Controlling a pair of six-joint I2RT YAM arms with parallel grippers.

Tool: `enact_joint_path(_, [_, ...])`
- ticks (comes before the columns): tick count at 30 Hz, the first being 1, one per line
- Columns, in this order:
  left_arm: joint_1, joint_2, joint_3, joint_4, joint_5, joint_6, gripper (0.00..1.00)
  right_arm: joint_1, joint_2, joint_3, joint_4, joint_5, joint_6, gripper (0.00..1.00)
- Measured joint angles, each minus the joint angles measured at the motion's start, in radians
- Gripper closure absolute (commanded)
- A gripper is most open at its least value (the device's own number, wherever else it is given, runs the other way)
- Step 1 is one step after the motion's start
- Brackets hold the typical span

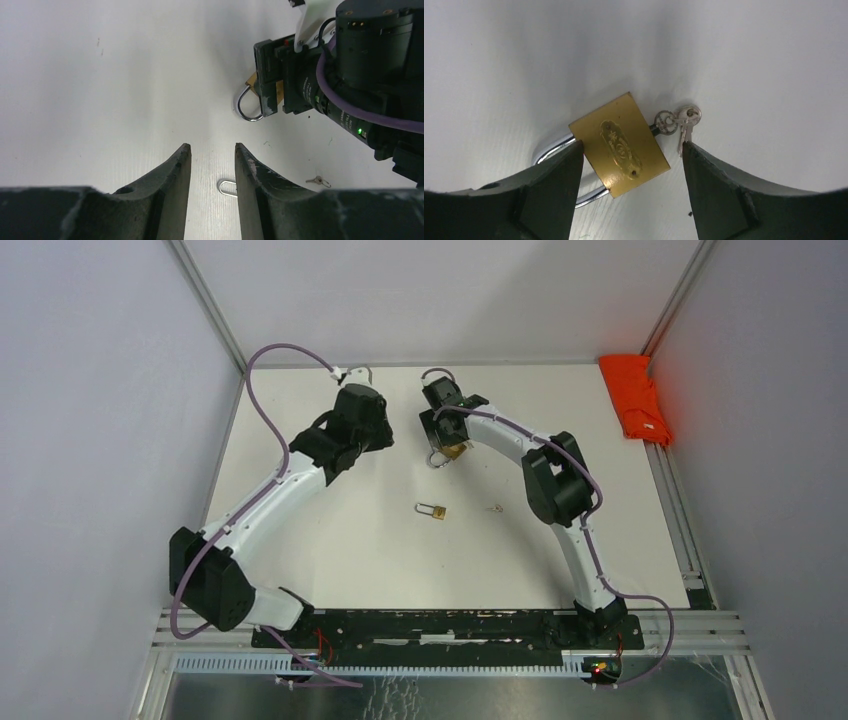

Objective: Unlock with the key
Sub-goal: Adjust the lock at the center of the board, then pick up the lock from the center of the board.

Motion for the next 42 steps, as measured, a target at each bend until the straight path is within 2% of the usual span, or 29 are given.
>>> enact_joint_path(8, [0.000,0.055,0.066,-0.025,-0.029,0.000,0.55,-0.013,-0.005,-0.093,0.066,-0.082,-0.013,0.21])
enact_joint_path(14, [0.000,0.091,0.077,-0.029,-0.040,0.000,0.55,-0.020,-0.023,-0.128,0.093,-0.106,-0.027,0.25])
enact_joint_path(21, [0.000,0.126,0.095,-0.037,-0.046,0.001,0.53,-0.032,-0.055,-0.200,0.151,-0.157,-0.026,0.43])
enact_joint_path(26, [0.013,0.165,0.100,-0.037,-0.015,0.001,0.50,-0.033,-0.086,-0.258,0.199,-0.154,-0.034,0.70])
enact_joint_path(27, [0.023,0.172,0.100,-0.035,0.006,0.001,0.50,-0.035,-0.092,-0.270,0.209,-0.153,-0.033,0.76])
enact_joint_path(35, [0.150,0.280,0.103,0.080,0.274,0.001,0.52,-0.038,-0.173,-0.407,0.279,-0.132,-0.037,0.99])
enact_joint_path(42, [0.199,0.480,0.122,0.230,0.600,0.004,0.54,-0.042,-0.274,-0.564,0.340,-0.125,-0.045,1.00])
